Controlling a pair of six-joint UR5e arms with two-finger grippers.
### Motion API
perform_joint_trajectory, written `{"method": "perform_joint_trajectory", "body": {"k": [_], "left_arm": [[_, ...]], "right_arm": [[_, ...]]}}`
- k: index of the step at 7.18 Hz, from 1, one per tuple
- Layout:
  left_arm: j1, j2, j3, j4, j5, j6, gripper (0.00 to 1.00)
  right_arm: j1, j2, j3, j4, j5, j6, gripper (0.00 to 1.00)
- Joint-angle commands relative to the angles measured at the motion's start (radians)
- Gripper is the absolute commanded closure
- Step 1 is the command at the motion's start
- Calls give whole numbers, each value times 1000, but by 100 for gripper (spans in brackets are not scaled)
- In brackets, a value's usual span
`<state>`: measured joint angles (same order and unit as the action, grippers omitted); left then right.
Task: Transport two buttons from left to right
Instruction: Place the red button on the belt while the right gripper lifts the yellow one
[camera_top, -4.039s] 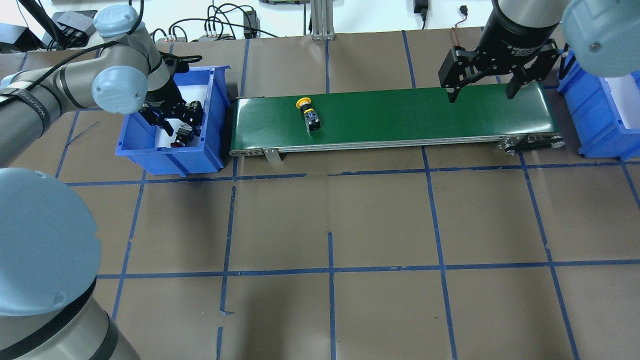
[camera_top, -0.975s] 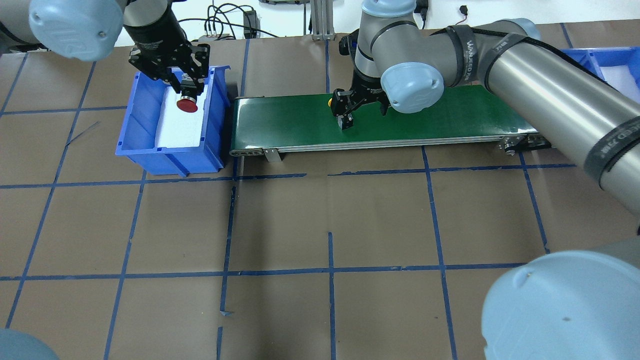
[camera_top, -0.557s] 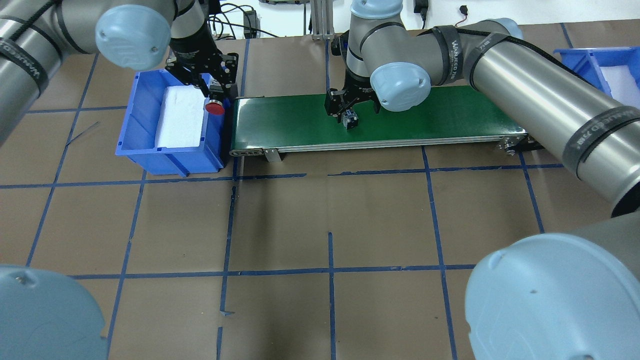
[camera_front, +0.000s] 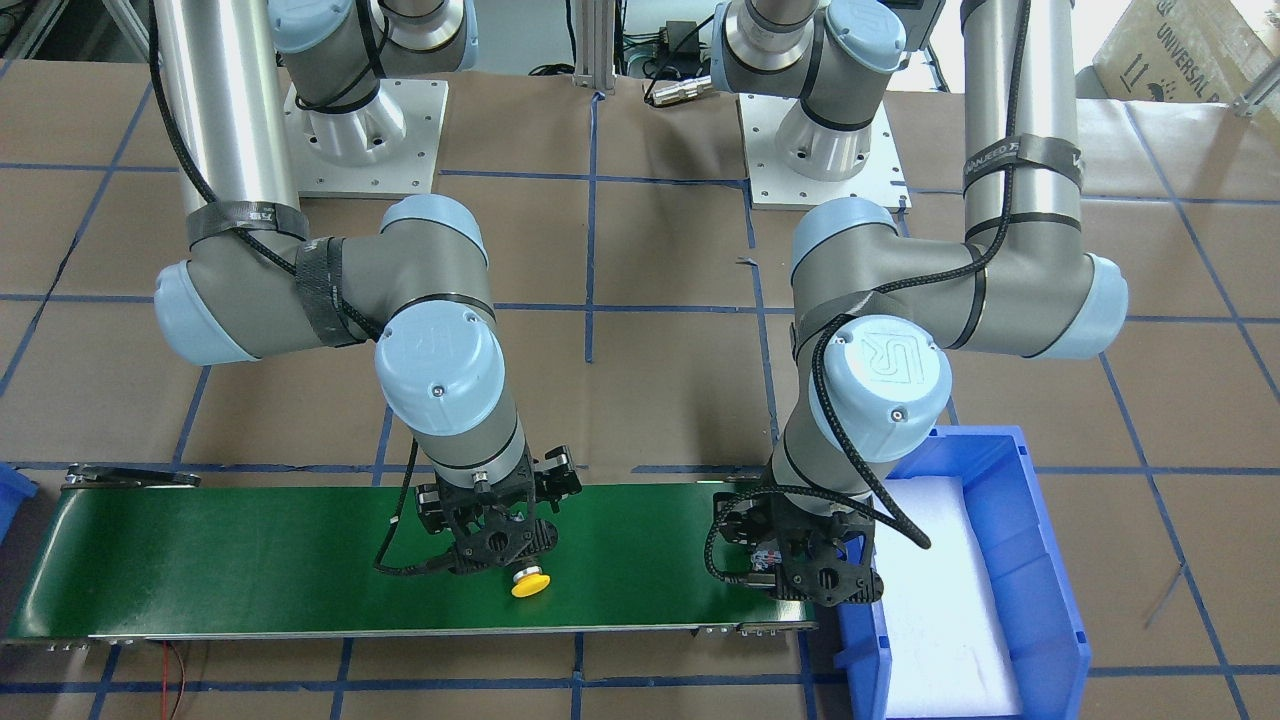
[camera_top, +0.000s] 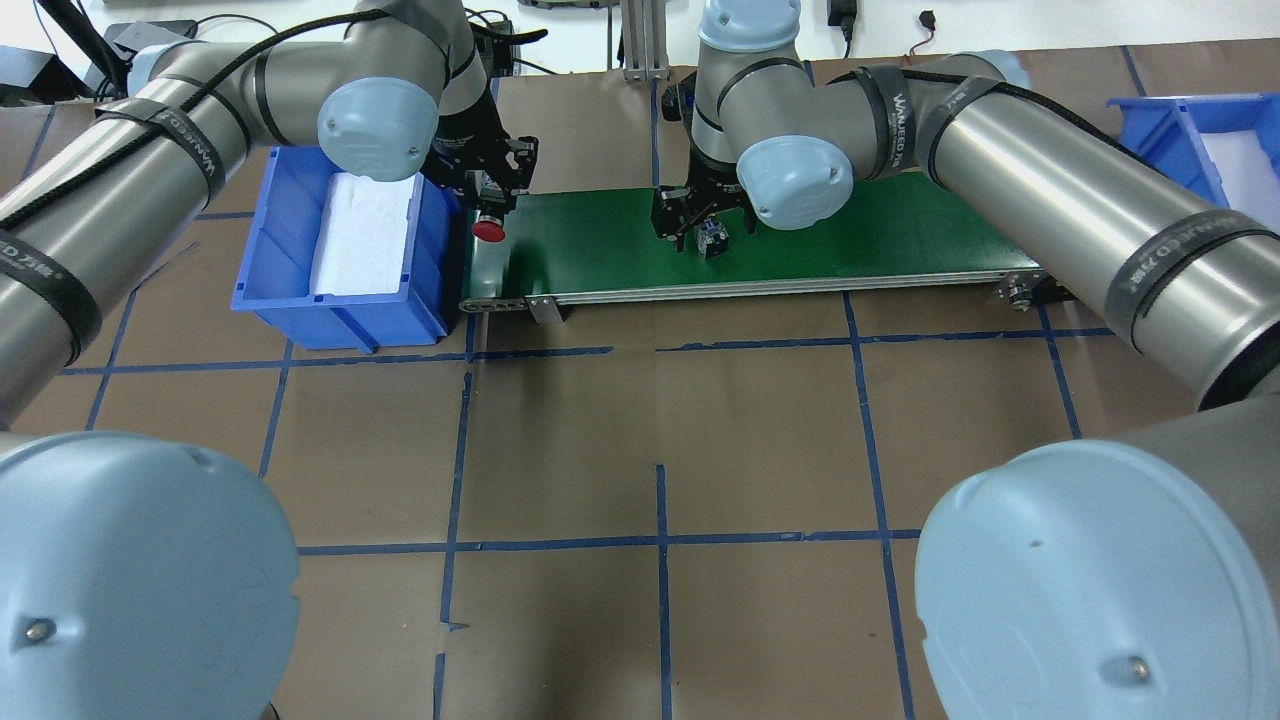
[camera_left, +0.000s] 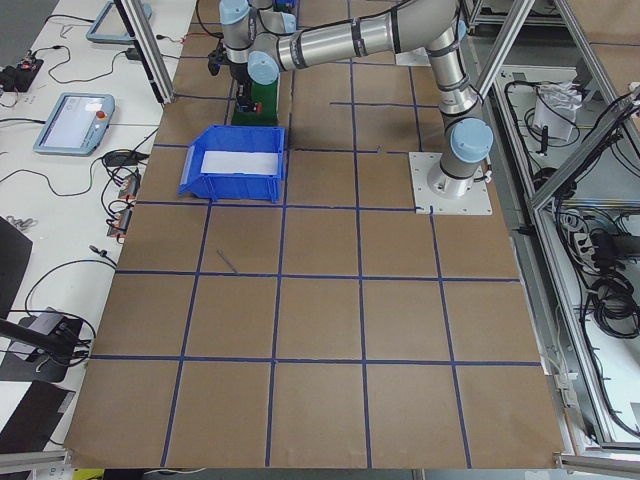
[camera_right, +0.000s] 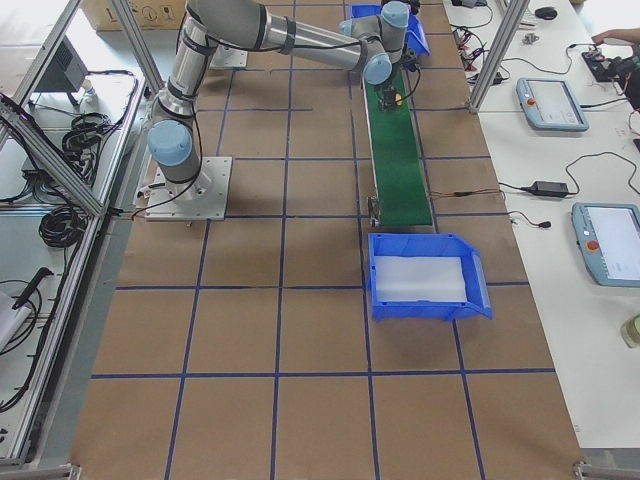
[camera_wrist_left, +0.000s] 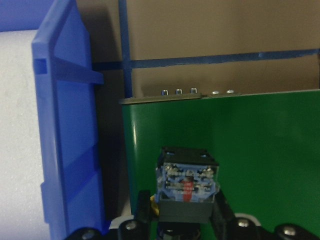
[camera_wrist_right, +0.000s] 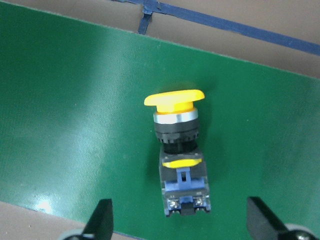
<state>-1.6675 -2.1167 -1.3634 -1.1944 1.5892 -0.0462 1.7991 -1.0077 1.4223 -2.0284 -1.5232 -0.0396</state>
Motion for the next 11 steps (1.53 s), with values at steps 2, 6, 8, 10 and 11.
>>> {"method": "perform_joint_trajectory", "body": {"k": [2, 6, 8, 10, 11], "left_arm": [[-14, -51, -6, 55, 3, -7, 74], [-12, -43, 3, 55, 15, -4, 0], [2, -8, 7, 20, 15, -3, 0], [32, 23, 61, -83, 20, 6, 0], [40, 33, 102, -159, 41, 8, 0]], "right_arm": [[-10, 15, -2, 2, -2, -8, 59], [-84, -14, -38, 83, 0, -47, 90], [-212, -60, -95, 244, -3, -208, 91], [-343, -127, -97, 344, -18, -342, 91], [-410, -150, -95, 368, -59, -408, 91]]}}
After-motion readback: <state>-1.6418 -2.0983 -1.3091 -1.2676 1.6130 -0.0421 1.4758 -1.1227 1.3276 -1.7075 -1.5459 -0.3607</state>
